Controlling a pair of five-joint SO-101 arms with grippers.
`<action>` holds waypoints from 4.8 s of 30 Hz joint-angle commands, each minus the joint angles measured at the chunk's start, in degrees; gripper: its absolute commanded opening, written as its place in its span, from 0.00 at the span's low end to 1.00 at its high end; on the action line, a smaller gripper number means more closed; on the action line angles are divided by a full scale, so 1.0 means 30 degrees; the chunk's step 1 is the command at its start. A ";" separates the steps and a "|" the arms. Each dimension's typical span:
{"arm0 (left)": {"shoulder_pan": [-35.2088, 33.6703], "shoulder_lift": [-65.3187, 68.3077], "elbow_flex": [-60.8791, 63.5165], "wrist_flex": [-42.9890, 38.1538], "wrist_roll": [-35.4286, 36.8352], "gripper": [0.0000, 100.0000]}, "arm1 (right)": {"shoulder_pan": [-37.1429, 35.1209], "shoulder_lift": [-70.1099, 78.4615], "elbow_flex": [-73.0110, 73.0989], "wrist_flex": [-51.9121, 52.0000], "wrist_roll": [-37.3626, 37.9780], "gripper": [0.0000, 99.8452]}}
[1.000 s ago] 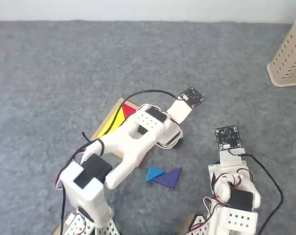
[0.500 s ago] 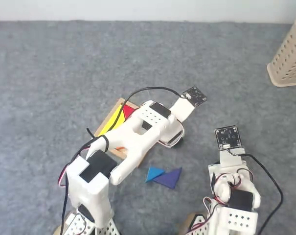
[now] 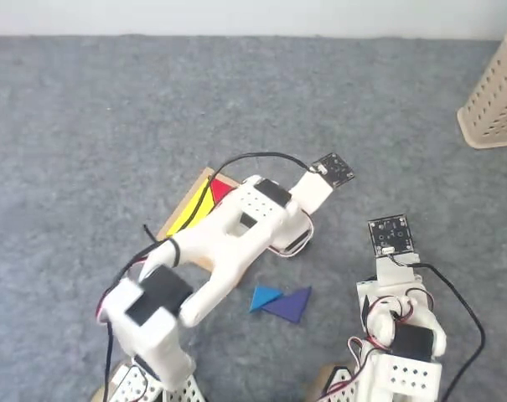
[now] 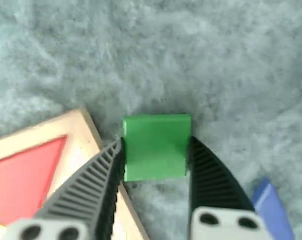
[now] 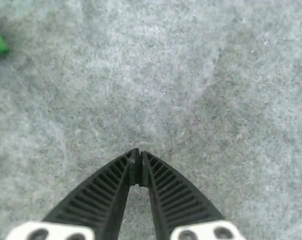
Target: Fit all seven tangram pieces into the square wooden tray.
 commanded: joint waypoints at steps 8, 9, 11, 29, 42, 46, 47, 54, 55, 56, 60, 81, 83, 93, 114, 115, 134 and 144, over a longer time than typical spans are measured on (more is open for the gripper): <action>0.0176 -0.6593 0.4469 -0.1026 -0.0176 0.15 | 0.0220 -0.0278 0.0117 -0.0249 0.0205 0.01; 0.0205 -0.6945 0.4645 -0.1026 -0.0176 0.15 | 0.0220 -0.0278 0.0117 -0.0249 0.0205 0.01; 0.0205 -0.7590 0.4996 -0.1055 -0.0176 0.15 | 0.0220 -0.0278 0.0117 -0.0249 0.0205 0.01; 0.0029 -0.2227 0.2769 -0.2549 -0.0205 0.15 | 0.0220 -0.0278 0.0117 -0.0249 0.0205 0.01; 0.0147 -0.2462 0.2535 -0.1817 -0.0176 0.18 | 0.0220 -0.0278 0.0117 -0.0249 0.0205 0.01; 0.0000 -0.4220 0.3121 -0.1905 0.0586 0.19 | 0.0220 -0.0278 0.0117 -0.0249 0.0205 0.01; 0.0000 -0.4513 0.3267 -0.1905 0.0703 0.19 | 0.0220 -0.0278 0.0117 -0.0249 0.0205 0.01; -0.0674 -0.3194 0.2799 -0.1758 0.0733 0.25 | 0.0220 -0.0278 0.0117 -0.0249 0.0205 0.01; -0.0879 -0.2696 0.2623 -0.1758 0.0469 0.26 | 0.0220 -0.0278 0.0117 -0.0249 0.0205 0.01; -0.1055 -0.2286 0.2388 -0.1758 0.0322 0.26 | 0.0220 -0.0278 0.0117 -0.0249 0.0205 0.01; -0.1231 -0.1055 0.1392 -0.1114 0.0117 0.26 | 0.0220 -0.0278 0.0117 -0.0249 0.0205 0.01; 0.1817 -0.0322 0.0689 0.1260 -0.0674 0.20 | 0.0220 -0.0278 0.0117 -0.0249 0.0205 0.01; 0.1817 -0.0352 0.0659 0.1231 -0.0645 0.19 | 0.0220 -0.0278 0.0117 -0.0249 0.0205 0.01; 0.1817 -0.1289 0.0718 0.1319 -0.0586 0.15 | 0.0220 -0.0278 0.0117 -0.0249 0.0205 0.01; 0.0498 -0.5011 0.3678 -0.0674 -0.0440 0.17 | 0.0220 -0.0278 0.0117 -0.0249 0.0205 0.01; 0.0205 -0.4542 0.3648 -0.1026 -0.0440 0.18 | 0.0220 -0.0278 0.0117 -0.0249 0.0205 0.01; 0.1963 -0.2168 0.3062 -0.0117 -0.1846 0.24 | 0.0220 -0.0278 0.0117 -0.0249 0.0205 0.01; 0.0352 -0.2198 0.2769 0.0410 -0.1817 0.24 | 0.0220 -0.0278 0.0117 -0.0249 0.0205 0.01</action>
